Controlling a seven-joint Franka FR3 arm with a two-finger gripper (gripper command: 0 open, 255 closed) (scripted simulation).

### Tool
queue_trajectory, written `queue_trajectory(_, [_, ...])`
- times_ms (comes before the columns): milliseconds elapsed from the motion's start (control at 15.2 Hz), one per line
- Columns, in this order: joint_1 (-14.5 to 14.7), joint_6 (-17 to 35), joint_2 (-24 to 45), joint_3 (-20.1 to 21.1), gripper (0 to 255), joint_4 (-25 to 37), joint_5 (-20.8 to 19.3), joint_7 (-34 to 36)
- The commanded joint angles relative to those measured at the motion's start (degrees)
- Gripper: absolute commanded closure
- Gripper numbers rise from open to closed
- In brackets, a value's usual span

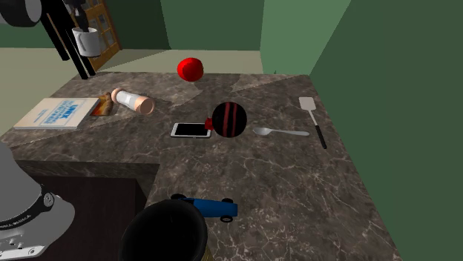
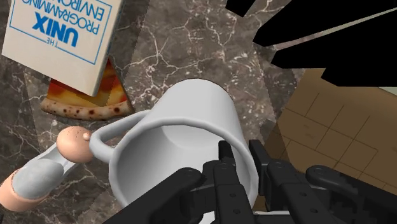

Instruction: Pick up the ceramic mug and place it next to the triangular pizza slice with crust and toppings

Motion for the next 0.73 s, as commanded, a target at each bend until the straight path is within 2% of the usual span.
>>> queue_trajectory(0, [-0.46, 1.68, -0.12, -0.01, 255, -1.84, 0.02, 0.1])
queue_trajectory(660, [-1.96, 9.25, 0.11, -0.29, 255, -9.55, -0.35, 0.76])
